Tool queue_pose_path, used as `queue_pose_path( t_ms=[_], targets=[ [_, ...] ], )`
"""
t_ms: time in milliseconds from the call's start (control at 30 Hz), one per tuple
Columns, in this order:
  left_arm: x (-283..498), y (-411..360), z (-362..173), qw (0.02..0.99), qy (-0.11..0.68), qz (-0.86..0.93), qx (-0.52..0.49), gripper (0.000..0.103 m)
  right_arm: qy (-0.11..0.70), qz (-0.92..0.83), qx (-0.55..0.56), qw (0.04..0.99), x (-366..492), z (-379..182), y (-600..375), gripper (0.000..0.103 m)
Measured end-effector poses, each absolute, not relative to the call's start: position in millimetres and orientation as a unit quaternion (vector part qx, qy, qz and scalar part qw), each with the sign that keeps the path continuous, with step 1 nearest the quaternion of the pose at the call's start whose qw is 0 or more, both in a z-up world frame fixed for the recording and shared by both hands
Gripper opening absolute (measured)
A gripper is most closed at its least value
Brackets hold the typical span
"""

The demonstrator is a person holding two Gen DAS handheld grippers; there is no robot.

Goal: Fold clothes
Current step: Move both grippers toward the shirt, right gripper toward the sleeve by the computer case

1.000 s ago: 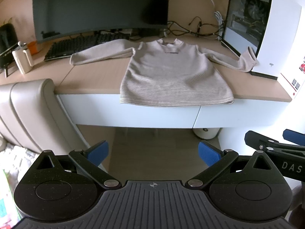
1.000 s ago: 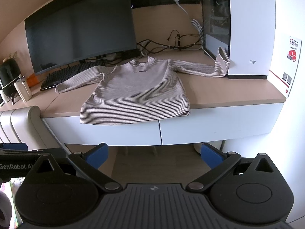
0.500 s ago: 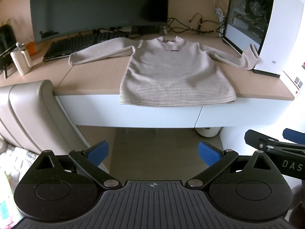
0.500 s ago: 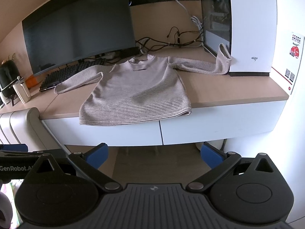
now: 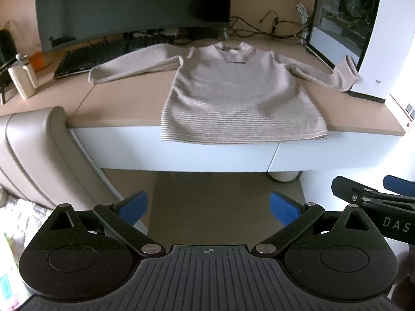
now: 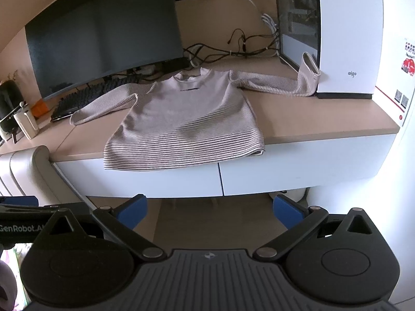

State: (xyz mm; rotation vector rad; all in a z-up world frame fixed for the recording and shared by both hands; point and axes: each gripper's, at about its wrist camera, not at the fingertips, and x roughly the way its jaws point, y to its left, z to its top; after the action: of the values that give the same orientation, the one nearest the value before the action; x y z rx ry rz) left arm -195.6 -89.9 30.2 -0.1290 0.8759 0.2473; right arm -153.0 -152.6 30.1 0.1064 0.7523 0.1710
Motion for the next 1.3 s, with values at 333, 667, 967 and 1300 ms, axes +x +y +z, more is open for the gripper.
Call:
queue_pose_path(
  t_ms=[333, 667, 967, 1300],
  targets=[
    [-162.1, -78.7, 21.4, 0.887, 0.447, 0.1, -0.058, 0.102, 0.387, 0.071, 0.066, 0.917, -123.8, 19.5, -149.4, 0.103],
    [-103.0, -42.1, 13.6, 0.879, 0.46, 0.076, -0.099, 0.102, 0.395, 0.058, 0.065, 0.914, -69.4, 12.4, -141.1, 0.103],
    [-35.0, -11.6, 5.0, 0.877, 0.464, 0.044, -0.116, 0.102, 0.41, 0.037, 0.06, 0.909, 1.1, 4.6, -127.5, 0.103],
    [7.4, 28.2, -7.1, 0.855, 0.492, -0.031, -0.162, 0.102, 0.422, 0.028, 0.095, 0.901, 58.8, -2.8, -111.1, 0.103]
  ],
)
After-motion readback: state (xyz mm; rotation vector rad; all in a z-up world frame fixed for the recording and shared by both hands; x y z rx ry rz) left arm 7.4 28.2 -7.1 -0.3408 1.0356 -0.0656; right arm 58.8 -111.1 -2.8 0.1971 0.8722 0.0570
